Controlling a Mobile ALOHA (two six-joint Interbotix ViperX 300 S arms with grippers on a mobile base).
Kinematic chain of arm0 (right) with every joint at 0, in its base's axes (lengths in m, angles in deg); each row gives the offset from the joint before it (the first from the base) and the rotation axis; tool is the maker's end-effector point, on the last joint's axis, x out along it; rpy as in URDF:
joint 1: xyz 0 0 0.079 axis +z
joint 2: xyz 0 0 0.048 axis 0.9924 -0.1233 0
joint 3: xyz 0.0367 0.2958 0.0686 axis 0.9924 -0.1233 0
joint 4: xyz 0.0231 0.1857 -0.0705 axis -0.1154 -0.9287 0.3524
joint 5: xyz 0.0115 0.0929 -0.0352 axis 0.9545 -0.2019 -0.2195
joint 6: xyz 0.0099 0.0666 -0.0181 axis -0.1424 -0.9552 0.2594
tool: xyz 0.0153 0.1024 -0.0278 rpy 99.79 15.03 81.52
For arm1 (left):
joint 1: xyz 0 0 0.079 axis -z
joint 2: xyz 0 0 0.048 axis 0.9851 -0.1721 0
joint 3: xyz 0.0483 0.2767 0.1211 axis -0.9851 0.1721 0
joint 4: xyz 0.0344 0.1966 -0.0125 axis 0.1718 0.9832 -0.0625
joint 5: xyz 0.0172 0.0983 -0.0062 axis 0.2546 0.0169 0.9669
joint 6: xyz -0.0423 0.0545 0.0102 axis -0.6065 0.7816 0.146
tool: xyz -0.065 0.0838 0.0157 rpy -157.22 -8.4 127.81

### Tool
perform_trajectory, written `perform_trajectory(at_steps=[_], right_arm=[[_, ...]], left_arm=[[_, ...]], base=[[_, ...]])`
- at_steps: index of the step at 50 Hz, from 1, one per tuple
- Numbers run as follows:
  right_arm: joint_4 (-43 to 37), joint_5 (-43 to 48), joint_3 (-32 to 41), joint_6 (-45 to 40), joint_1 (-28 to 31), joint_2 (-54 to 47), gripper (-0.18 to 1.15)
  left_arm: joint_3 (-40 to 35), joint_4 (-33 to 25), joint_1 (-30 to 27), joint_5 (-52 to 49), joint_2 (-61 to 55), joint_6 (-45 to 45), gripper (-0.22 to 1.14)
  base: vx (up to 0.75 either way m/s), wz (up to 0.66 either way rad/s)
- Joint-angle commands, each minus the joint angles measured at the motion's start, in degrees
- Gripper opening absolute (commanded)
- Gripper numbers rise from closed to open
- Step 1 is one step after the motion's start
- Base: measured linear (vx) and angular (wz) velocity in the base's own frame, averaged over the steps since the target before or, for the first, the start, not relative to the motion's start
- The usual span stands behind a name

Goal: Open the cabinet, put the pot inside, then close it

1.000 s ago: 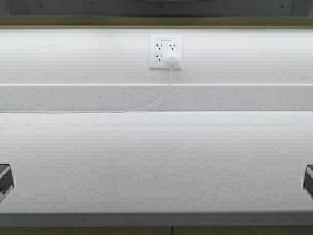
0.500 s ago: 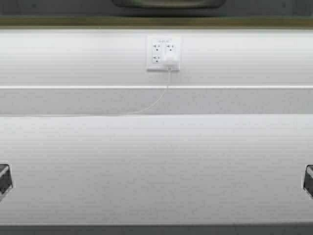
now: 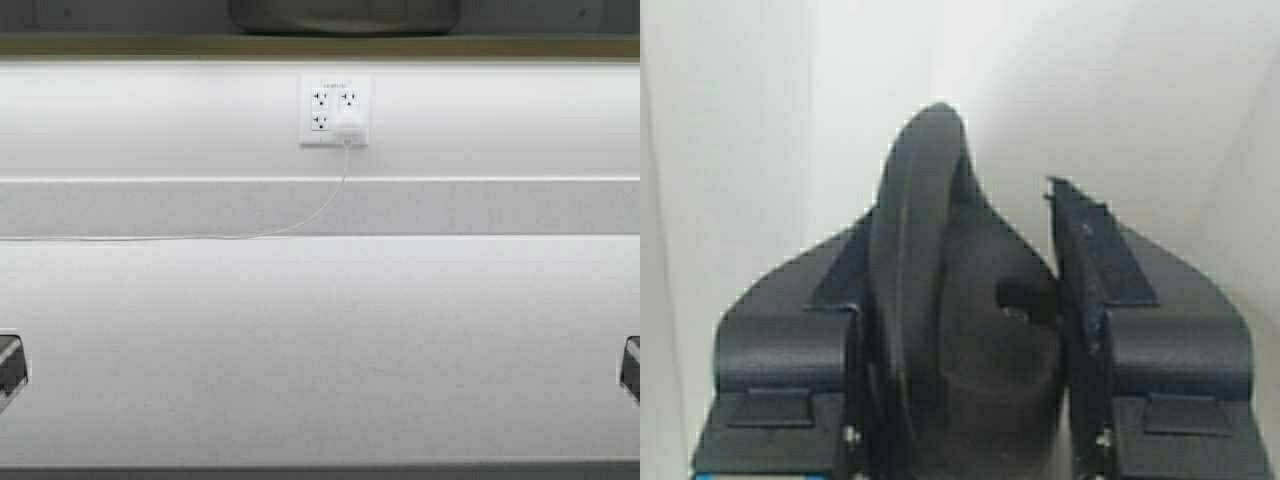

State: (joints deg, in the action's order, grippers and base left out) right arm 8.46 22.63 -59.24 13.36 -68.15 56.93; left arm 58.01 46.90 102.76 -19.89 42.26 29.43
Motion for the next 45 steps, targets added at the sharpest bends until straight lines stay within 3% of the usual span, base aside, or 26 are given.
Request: perform_trajectory(at_steps=[1,4,8,14,16,19,21,27,45], right_arm=[[0.1,1.1,0.4,-1.1,5.4,0.3,0.1],[-0.2,1.7,0.4,-1.0,5.4,0.5,0.19],[-0.5,4.3,-0.3,-1.1,5.5,0.8,0.46],[-2.2,9.2,-0.6,-1.4,5.4,0.9,0.96],[-3.4,9.7,-1.0,-1.1,5.4,1.2,1.06],[-5.5,9.6,-1.3,1.0,5.4,1.6,1.06],[-6.6,9.7,-1.4,2.0,5.4,1.6,1.04],[-7.7,9.7,-1.1,2.6,5.2,1.4,1.04],[-7.9,9.7,-3.7,3.3,1.8,3.8,1.04]], left_arm=[[0.2,0.3,3.0,1.3,0.4,-3.7,0.04],[1.0,0.4,3.0,2.9,0.5,-4.7,0.06],[2.0,0.4,3.0,6.6,0.7,-5.0,0.18],[3.0,0.5,3.3,12.1,0.9,-5.4,0.61],[3.2,0.4,3.3,13.0,1.1,-5.6,0.78],[3.3,0.4,3.3,13.2,1.5,-5.7,1.01],[3.2,0.4,3.2,13.3,1.7,-5.8,1.08],[2.6,0.4,2.9,13.9,1.7,-6.7,1.01],[4.2,0.3,0.6,15.1,4.4,-7.3,1.02]], base=[[0.0,0.0],[0.0,0.0],[0.0,0.0],[0.0,0.0],[0.01,0.0],[0.0,0.0],[0.0,0.0],[0.0,0.0],[0.0,0.0]])
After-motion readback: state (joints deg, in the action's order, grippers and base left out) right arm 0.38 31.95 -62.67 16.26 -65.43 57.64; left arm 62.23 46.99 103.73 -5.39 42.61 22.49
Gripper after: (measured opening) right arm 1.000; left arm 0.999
